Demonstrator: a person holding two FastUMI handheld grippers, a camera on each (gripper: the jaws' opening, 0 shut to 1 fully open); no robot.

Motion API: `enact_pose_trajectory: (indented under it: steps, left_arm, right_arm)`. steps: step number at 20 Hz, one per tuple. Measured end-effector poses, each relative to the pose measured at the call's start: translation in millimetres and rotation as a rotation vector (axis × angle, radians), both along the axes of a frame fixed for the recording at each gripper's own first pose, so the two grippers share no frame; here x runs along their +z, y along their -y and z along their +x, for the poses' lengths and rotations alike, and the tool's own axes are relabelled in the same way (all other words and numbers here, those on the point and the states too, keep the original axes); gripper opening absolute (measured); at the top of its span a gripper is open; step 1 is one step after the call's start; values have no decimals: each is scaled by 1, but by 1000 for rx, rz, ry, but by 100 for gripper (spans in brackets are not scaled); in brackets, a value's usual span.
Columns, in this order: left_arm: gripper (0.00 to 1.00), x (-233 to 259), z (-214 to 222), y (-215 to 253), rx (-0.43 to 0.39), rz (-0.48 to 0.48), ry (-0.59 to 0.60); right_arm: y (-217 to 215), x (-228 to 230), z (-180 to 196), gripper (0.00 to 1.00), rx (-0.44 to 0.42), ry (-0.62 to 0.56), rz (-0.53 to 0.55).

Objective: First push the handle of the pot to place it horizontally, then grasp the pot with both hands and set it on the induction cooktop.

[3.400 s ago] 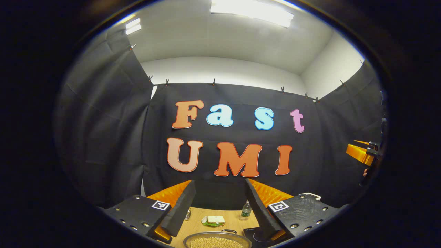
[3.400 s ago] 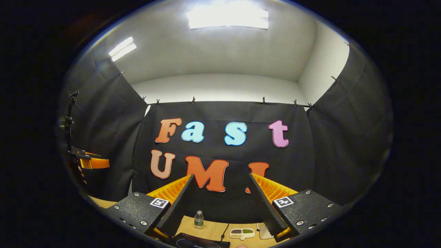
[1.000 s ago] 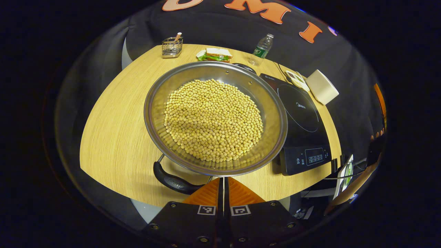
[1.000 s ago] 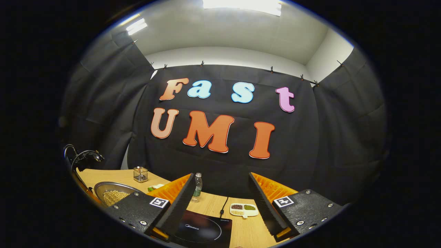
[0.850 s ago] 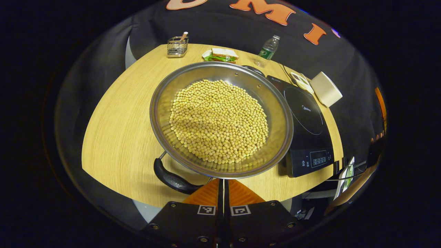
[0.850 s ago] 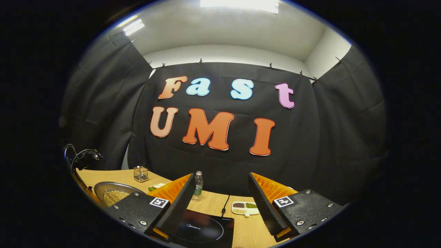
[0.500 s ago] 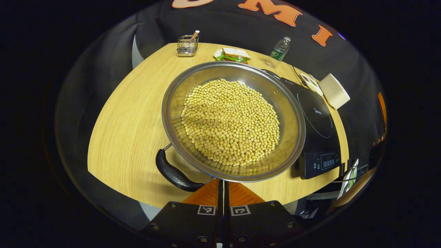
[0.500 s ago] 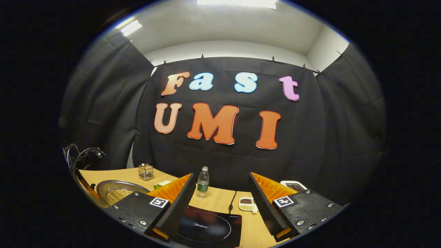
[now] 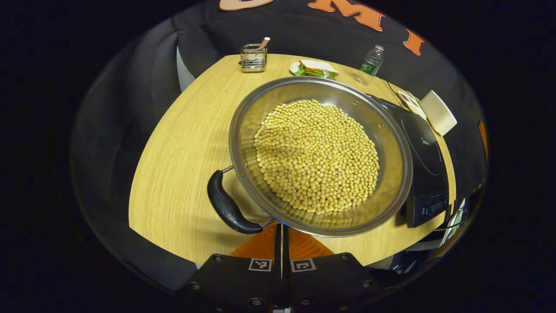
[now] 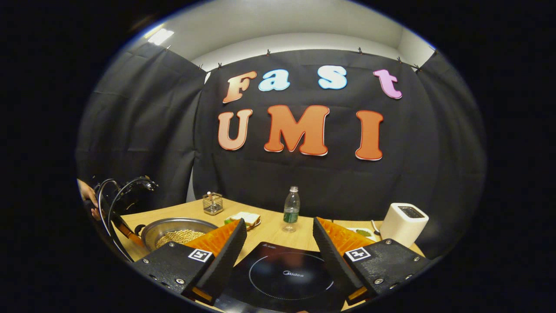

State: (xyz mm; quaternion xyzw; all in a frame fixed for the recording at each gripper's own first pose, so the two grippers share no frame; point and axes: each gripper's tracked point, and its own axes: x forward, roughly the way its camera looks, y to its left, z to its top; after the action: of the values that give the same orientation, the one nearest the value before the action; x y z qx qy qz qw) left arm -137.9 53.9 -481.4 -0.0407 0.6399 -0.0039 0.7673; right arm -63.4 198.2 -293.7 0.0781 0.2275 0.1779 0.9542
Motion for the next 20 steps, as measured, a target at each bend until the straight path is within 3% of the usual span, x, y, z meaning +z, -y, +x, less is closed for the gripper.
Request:
enact_pose_trajectory:
  steps: [5, 20]
  left_arm:
    - [1, -10, 19, -29, 23, 56, 19]
    - [1, -13, 87, -91, -107, 281, 251]
  right_arm:
    - [-29, -23, -6, 96, 53, -90, 10]
    - [-106, -75, -30, 95, 152, -367, 78]
